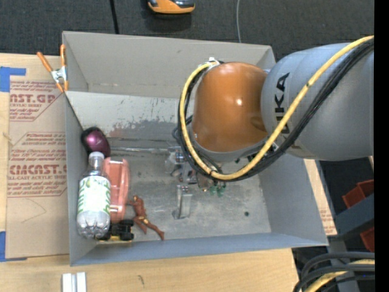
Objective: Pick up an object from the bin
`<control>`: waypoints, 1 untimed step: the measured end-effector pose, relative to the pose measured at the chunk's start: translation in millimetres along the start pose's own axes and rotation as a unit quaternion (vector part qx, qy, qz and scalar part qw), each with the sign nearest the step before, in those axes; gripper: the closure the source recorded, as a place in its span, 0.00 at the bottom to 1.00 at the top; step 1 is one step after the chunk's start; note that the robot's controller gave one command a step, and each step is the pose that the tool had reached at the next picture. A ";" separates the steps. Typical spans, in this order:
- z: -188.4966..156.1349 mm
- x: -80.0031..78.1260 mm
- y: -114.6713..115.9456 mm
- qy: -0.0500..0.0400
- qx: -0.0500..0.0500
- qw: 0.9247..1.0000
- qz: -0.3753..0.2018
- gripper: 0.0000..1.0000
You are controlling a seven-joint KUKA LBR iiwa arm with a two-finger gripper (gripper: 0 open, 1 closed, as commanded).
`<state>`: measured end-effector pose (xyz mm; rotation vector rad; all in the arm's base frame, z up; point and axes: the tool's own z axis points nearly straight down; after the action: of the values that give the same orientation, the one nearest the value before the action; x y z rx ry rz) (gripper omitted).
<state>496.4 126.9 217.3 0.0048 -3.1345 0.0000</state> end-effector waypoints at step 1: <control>-4.5 -1.6 -0.8 -0.004 -0.001 1.000 0.001 0.00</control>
Offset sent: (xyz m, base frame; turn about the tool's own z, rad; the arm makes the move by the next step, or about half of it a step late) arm -0.0145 0.0390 -0.1473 0.1411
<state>498.1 126.1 221.8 0.0017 -3.1422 -0.0018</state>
